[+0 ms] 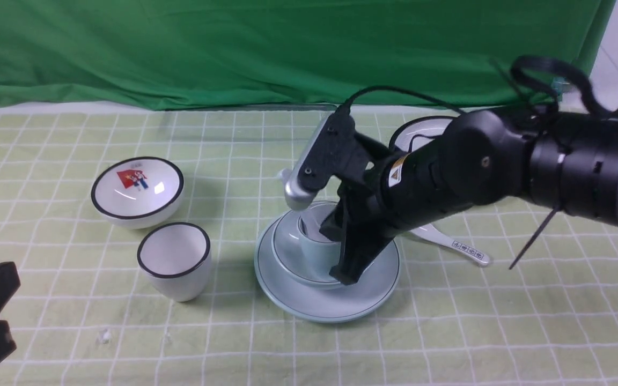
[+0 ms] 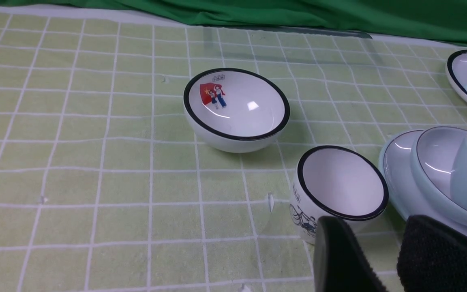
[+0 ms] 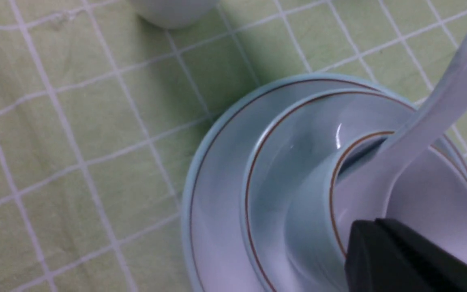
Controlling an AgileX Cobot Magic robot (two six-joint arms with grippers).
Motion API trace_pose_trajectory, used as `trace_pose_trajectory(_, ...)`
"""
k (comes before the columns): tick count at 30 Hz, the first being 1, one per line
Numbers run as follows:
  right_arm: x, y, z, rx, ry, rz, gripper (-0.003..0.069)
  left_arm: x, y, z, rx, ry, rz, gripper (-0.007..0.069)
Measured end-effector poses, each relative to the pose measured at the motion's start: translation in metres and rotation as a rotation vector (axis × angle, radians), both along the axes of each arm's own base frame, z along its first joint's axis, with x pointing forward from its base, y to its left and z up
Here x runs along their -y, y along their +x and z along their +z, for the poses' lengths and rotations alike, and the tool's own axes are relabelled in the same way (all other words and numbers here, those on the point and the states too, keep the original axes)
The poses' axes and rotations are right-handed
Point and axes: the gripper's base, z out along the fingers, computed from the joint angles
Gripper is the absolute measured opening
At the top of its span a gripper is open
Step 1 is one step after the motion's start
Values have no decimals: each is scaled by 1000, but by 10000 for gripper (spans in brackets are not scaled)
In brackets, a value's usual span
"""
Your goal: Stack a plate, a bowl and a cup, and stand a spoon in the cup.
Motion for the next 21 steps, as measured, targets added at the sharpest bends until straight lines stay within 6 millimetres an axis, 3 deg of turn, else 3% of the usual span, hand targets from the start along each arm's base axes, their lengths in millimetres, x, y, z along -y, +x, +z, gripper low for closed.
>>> trace_pose_trajectory(8,-2,3,-11,-18,-20,-4,12,0,0,0,2,0,0,188)
trace_pose_trajectory(13,3,-3,8,14,2,1,13,0,0,1,7,-2,0,189)
trace_pose_trajectory(16,19,-23,60,110,45,21,13,0,0,1,10,5,0,190)
trace_pose_trajectory(17,19,-23,60,110,45,21,13,0,0,1,10,5,0,190)
trace_pose_trajectory(18,35,-41,91,160,39,28,13,0,0,1,10,5,0,192)
trace_pose_trajectory(19,37,-43,95,165,38,27,13,0,0,1,10,5,0,192)
trace_pose_trajectory(21,67,-70,131,210,14,-14,13,0,0,1,11,5,0,193)
